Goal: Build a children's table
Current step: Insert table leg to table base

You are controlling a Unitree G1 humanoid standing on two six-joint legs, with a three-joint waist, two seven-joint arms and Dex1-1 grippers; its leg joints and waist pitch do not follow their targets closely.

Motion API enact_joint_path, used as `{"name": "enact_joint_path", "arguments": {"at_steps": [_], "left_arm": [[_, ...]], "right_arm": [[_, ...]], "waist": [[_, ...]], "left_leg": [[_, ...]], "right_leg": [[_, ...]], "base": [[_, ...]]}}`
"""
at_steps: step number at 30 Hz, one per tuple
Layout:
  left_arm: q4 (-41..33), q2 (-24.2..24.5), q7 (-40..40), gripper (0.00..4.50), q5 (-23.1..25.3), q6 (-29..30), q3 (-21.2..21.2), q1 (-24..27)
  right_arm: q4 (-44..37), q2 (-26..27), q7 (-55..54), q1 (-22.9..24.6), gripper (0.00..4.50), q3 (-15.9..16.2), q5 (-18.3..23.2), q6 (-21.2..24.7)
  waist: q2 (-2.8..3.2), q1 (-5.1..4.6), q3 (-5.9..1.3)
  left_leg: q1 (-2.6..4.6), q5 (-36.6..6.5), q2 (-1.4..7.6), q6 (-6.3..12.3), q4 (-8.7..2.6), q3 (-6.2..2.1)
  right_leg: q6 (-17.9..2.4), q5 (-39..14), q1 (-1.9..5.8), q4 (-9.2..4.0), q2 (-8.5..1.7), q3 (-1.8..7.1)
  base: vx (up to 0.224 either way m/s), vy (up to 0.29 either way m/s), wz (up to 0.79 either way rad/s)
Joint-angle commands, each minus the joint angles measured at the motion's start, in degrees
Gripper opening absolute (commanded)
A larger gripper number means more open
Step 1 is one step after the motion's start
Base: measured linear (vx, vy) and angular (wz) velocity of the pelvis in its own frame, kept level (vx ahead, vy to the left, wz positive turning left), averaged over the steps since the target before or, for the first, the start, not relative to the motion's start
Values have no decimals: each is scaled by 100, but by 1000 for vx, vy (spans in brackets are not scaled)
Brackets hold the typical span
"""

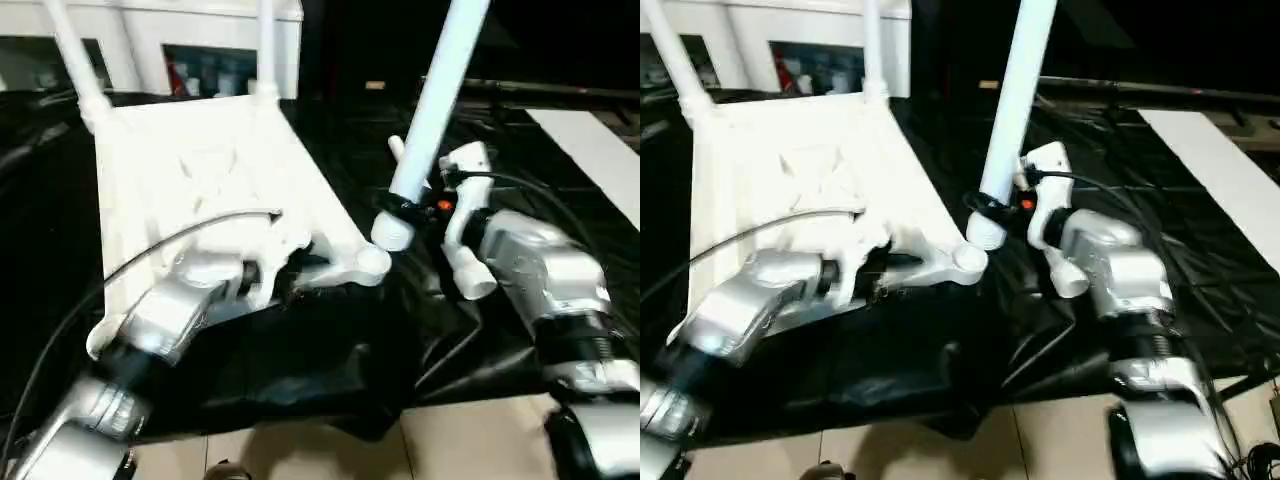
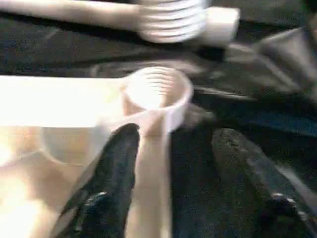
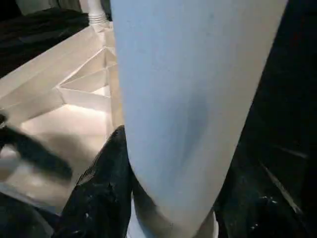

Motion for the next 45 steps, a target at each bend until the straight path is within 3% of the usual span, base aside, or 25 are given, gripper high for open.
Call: {"name": "enact_joint_path", "arguments": {"at_steps": [1, 2, 3, 6, 7, 13, 23, 29, 32, 35, 36, 37, 38, 39, 40, 41, 44, 45], "left_arm": [[147, -51, 63, 251, 165, 42, -119, -58], [155, -52, 65, 226, 174, 44, -119, -62], [260, -58, 77, 223, 287, 95, -135, -121], [498, -85, 32, 217, 495, 104, -175, -228], [550, -100, 3, 203, 507, 83, -183, -249], [735, -128, 2, 137, 616, 86, -314, -368], [827, -110, -309, 63, 866, -64, -474, -298], [943, -52, -362, 24, 971, -136, -524, -293], [864, 25, -443, 10, 935, -110, -369, -241], [661, 198, -704, 4, 774, -106, -250, -136], [456, 429, -1111, 0, 667, -307, -263, 62], [306, 563, -1378, 0, 575, -379, -282, 204], [306, 563, -1378, 0, 575, -379, -282, 204], [154, 682, -1556, 0, 512, -399, -299, 339], [-65, 806, -1766, 0, 398, -548, -292, 552], [-145, 839, -1816, 0, 363, -606, -287, 625], [-361, 879, -1618, 0, 367, -588, -223, 852], [-414, 885, -1552, 0, 399, -609, -213, 899]], "right_arm": [[-39, -25, -37, 44, 186, 73, -31, -92], [-36, -23, -42, 47, 186, 78, -35, -100], [-98, 3, -65, 98, 186, 102, -39, -93], [-245, 28, -73, 192, 186, 138, -51, -42], [-272, 22, -65, 211, 186, 151, -66, -33], [-414, -1, -76, 292, 186, 172, -93, 31], [-654, -52, -62, 468, 186, 190, -58, 145], [-682, -39, -53, 457, 186, 181, -39, 180], [-700, 5, 42, 456, 186, 136, 80, 225], [-689, 59, 204, 424, 186, 62, 288, 319], [-668, 72, 396, 385, 186, 47, 435, 411], [-646, 68, 503, 368, 186, 74, 474, 441], [-646, 68, 503, 368, 186, 74, 474, 441], [-615, 68, 594, 353, 186, 107, 500, 471], [-559, 61, 730, 344, 186, 213, 471, 459], [-553, 54, 774, 350, 186, 250, 459, 454], [-338, 149, 837, 253, 186, 448, 318, 371], [-288, 185, 884, 217, 186, 515, 313, 389]], "waist": [[87, 5, -461], [80, -5, -462], [141, -7, -466], [167, -24, -460], [213, -15, -460], [231, -18, -468], [259, -19, -471], [258, -26, -466], [217, -31, -467], [215, -41, -465], [206, -52, -461], [164, -63, -454], [193, -69, -452], [185, -77, -439], [194, -78, -446], [161, -73, -441], [152, -59, -419], [100, -58, -409]], "left_leg": [[27, 7, 8, -81, -326, 11], [21, 4, 7, -62, -327, 11], [17, 8, 8, -36, -318, 7], [27, -102, 17, -13, -324, 10], [30, -92, 16, -11, -319, 6], [23, -101, 19, 6, -313, 7], [16, -93, 24, 39, -317, -1], [18, -125, 27, 39, -323, -3], [12, -84, 25, 67, -322, 3], [-3, -63, 30, 118, -330, -2], [6, -72, 39, 132, -334, 1], [-4, -93, 39, 164, -345, 1], [-2, -116, 52, 160, -349, -3], [25, -128, 48, 156, -347, 22], [17, -116, 54, 149, -345, 11], [2, -80, 64, 181, -352, 9], [35, -129, 70, 189, -362, 40], [32, -131, 65, 199, -365, 55]], "right_leg": [[-1329, 1521, 427, -278, -409, 247], [-1338, 1463, 428, -280, -410, 250], [-1356, 1384, 418, -281, -429, 258], [-1361, 1187, 402, -315, -419, 257], [-1368, 1175, 390, -313, -422, 256], [-1440, 1249, 383, -310, -412, 255], [-1463, 1319, 386, -307, -421, 252], [-1428, 1183, 380, -319, -425, 252], [-1462, 1260, 384, -313, -425, 255], [-1471, 1242, 387, -307, -435, 255], [-1466, 1203, 370, -311, -437, 250], [-1461, 1106, 378, -312, -446, 252], [-1454, 1050, 369, -309, -454, 251], [-1434, 948, 330, -330, -432, 250], [-1446, 958, 343, -310, -439, 250], [-1436, 927, 344, -302, -454, 249], [-1406, 695, 300, -322, -446, 246], [-1381, 568, 296, -335, -450, 248]], "base": [[0, 0, 0], [0, 0, 0], [0, 0, 0], [0, 0, 0], [0, 0, 0], [0, 0, 0], [0, 0, 0], [0, 0, 0], [0, 0, 0], [0, 0, 0], [0, 0, 0], [0, 0, 0], [0, 0, 0], [0, 0, 0], [0, 0, 0], [0, 0, 0], [0, 0, 0], [0, 0, 0]]}}
